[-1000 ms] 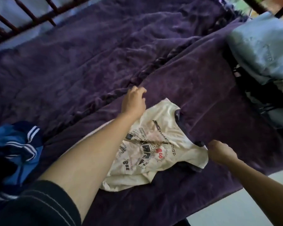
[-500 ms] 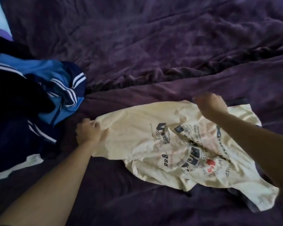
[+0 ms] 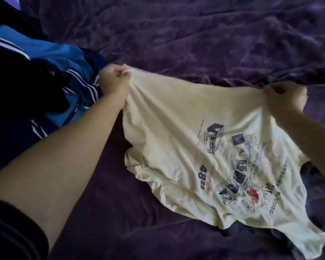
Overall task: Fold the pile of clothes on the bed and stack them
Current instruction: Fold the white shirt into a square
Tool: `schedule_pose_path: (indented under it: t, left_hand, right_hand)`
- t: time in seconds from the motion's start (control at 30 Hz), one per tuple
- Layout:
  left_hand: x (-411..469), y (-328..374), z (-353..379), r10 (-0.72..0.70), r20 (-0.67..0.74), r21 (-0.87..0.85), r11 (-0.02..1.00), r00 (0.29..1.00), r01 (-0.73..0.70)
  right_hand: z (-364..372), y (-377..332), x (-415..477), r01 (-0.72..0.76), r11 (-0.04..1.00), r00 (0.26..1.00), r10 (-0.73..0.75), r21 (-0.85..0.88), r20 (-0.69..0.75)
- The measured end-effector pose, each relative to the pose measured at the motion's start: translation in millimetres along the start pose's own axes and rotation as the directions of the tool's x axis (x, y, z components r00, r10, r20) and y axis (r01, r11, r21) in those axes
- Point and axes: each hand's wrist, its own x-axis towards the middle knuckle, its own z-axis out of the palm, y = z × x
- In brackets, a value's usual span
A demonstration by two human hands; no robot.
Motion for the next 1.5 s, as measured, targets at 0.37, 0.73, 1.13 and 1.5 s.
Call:
schedule_pose_path:
  t: [0.37, 0.73, 1.13, 1.5]
  left_hand:
    - [-152, -125, -68, -0.06, 0.181, 0.386, 0.922, 0.982, -0.014]
    - [-220, -173, -113, -0.079, 0.106, 0.395, 0.918, 0.991, 0.031]
    - [-278, -222, -217, -0.42, 0.125, 0.668, 0.705, 0.899, 0.236]
    - [-308, -217, -212, 0.039, 0.42, 0.831, 0.384, 0.907, -0.401]
  right_hand:
    - [10, 46, -167, 0.489, 0.872, 0.85, -0.47, -0.026, 0.237]
    - [19, 117, -318, 0.661, 0.724, 0.684, -0.474, -0.198, 0.554]
    - [-36, 139, -397, 0.699, 0.714, 0.586, -0.542, -0.037, 0.602]
    - [-44, 153, -420, 0.451, 0.828, 0.824, -0.244, -0.333, 0.511]
